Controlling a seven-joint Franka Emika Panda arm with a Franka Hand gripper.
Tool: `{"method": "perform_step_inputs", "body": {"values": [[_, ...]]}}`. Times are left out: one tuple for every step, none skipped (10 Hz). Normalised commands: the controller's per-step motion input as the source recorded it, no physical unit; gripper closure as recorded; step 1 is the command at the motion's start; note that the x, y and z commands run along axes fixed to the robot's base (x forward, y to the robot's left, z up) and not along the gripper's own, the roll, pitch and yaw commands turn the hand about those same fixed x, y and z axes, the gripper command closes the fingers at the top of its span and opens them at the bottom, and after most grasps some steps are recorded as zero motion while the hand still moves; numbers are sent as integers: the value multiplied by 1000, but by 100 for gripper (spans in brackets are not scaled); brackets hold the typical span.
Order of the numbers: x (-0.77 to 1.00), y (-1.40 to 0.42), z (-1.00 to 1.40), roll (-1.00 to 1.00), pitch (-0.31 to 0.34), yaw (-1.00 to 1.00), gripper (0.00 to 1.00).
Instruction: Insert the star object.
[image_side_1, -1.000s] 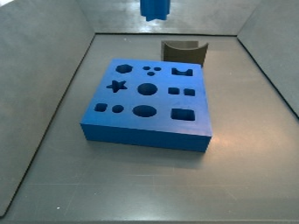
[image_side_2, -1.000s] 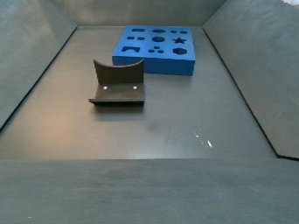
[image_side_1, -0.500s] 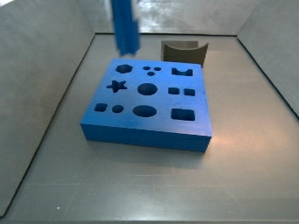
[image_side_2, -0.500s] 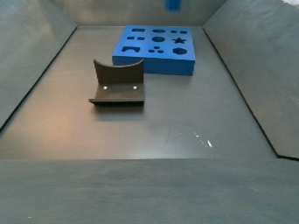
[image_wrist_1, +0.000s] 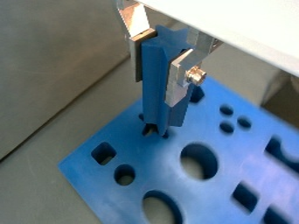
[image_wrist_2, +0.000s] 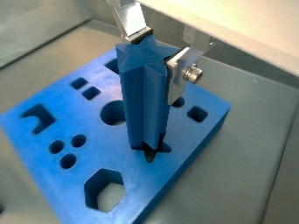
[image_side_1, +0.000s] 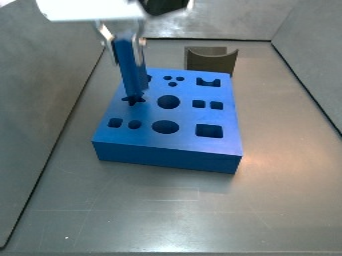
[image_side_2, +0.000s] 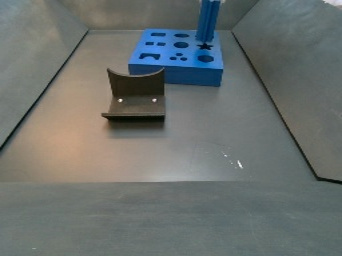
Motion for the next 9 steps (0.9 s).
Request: {"method": "perform_step_inputs", "body": {"values": [[0,0,-346,-30,127,-969,100],[-23,0,-186,0,100,-1000,100],[-34,0,0,0,39,-980,100],[-151,0,103,0,10,-920,100],[-251,0,14,83,54,-860,100],[-231,0,0,164,121,-837,100],[-217,0,0,164,139,-837,100],[-77,0,-29,123,169,-794,100],[220,43,-157,90,170,-557,100]]}}
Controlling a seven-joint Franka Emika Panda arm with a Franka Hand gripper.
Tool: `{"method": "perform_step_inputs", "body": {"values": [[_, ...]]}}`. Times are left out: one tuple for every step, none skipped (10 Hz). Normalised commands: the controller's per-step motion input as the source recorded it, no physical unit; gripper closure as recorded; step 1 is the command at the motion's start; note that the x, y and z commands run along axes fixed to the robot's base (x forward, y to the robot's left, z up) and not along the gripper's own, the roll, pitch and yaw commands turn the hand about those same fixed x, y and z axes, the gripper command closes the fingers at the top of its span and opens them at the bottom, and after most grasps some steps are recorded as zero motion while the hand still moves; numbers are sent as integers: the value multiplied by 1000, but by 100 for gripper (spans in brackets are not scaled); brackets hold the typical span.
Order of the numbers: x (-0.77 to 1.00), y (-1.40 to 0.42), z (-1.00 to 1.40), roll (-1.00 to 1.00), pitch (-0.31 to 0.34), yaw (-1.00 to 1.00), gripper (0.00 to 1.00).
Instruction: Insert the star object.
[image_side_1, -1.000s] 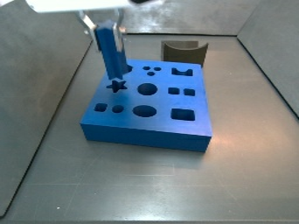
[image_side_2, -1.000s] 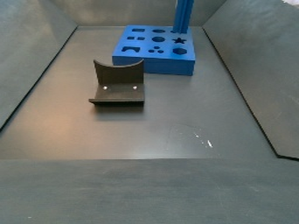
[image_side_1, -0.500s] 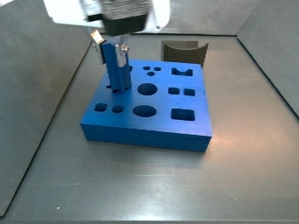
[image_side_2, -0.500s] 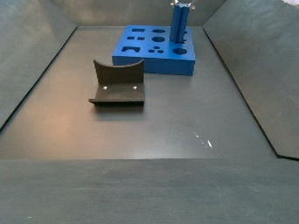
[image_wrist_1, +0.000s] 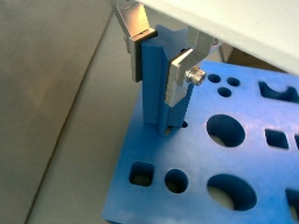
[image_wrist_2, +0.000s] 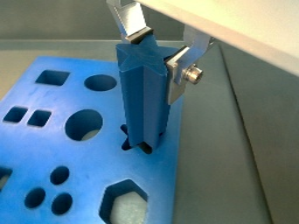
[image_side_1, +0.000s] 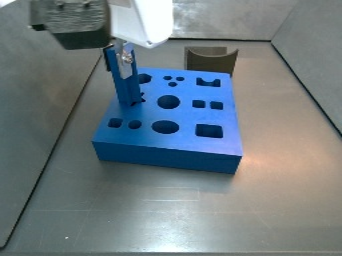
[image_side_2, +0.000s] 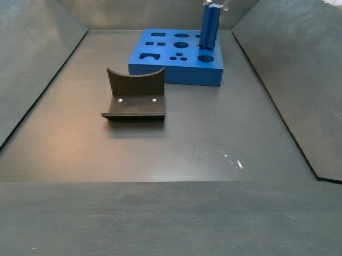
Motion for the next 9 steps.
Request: {"method": "perform_step_inputs", "body": {"values": [[223,106,-271,51,149,-451,100],[157,169,-329,20,131,-251,100],[89,223,-323,56,141,-97,100],[20,137,-349,49,120,-31,100],[17,0,-480,0,50,-26,100],[0,0,-674,4,0,-109,100],[11,-34,-689,47,0,-126,100],[94,-300,-669,163,0,-57,100],[94,-540,-680,237,0,0,100]]}}
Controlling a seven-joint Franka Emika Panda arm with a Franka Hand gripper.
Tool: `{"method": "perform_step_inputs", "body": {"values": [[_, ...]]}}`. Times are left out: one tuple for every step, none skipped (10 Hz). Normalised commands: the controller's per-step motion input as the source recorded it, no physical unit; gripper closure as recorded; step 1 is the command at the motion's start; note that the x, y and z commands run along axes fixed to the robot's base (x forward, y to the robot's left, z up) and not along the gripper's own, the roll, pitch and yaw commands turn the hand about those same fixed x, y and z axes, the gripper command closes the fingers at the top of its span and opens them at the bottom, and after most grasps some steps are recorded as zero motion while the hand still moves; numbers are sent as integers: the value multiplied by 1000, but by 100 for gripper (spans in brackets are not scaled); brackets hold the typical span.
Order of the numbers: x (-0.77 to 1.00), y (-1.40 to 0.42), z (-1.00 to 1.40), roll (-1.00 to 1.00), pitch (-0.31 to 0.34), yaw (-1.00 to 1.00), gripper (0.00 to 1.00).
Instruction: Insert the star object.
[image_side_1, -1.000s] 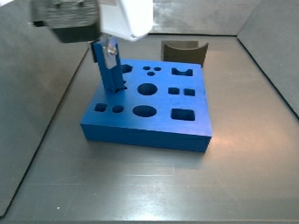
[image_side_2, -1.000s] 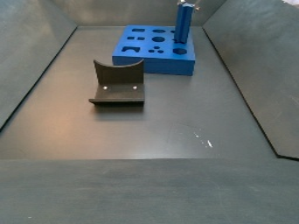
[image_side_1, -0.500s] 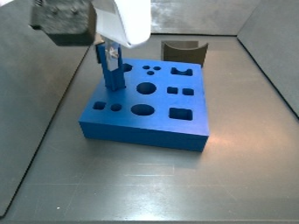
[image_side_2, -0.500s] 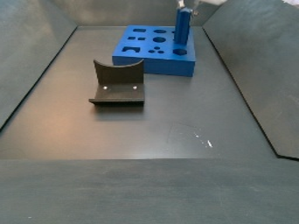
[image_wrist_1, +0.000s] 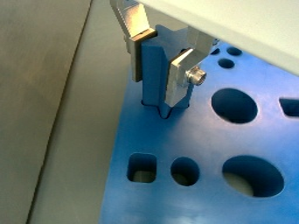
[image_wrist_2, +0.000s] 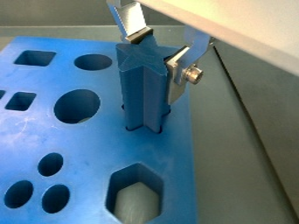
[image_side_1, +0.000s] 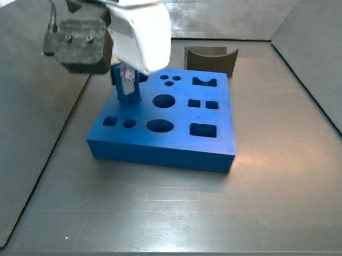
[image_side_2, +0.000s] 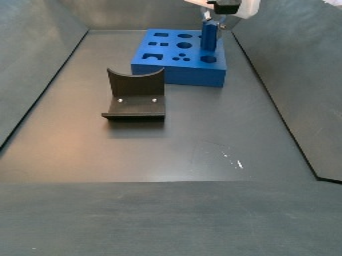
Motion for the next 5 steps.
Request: {"method": "perform_step_inputs", "body": {"values": [[149,-486,-871,193,0,0,100],[151,-391,-989,164,0,0,100],[166,-243,-860,126,0,0,100],[0,-163,-817,76,-86,0,100],[17,0,-754,-57,-167,0,100]]}}
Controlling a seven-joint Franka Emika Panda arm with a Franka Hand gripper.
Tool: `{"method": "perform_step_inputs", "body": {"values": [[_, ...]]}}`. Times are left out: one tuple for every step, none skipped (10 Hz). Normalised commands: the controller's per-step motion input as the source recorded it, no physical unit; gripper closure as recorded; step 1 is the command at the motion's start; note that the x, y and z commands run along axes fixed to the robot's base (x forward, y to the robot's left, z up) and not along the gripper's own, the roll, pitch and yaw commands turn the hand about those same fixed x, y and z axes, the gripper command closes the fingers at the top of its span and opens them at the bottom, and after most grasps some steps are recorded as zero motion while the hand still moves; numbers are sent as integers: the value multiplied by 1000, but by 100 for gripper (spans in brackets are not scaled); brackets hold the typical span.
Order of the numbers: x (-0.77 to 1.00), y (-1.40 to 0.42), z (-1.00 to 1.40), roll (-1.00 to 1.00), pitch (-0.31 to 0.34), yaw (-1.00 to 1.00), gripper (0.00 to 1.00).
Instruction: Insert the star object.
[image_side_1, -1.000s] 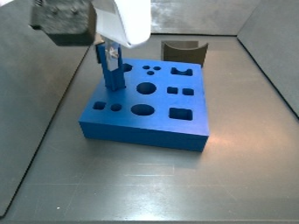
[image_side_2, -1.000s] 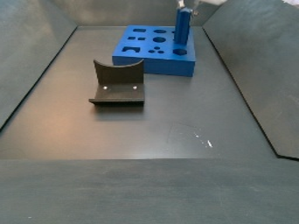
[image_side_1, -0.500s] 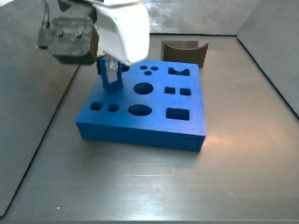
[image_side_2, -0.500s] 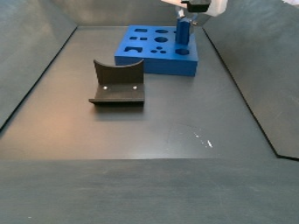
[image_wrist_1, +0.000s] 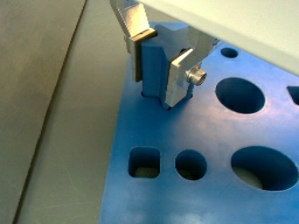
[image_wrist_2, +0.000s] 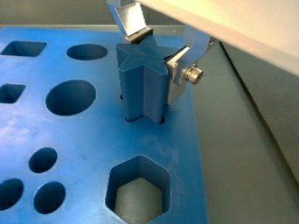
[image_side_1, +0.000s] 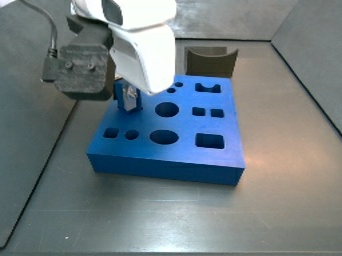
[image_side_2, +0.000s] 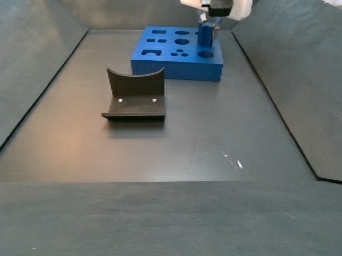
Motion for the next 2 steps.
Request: {"method": "perform_step_inputs", "body": {"values": [[43,20,-686,-176,-164,-11,100],[-131,-217,-497,57,-334,60,100]]}}
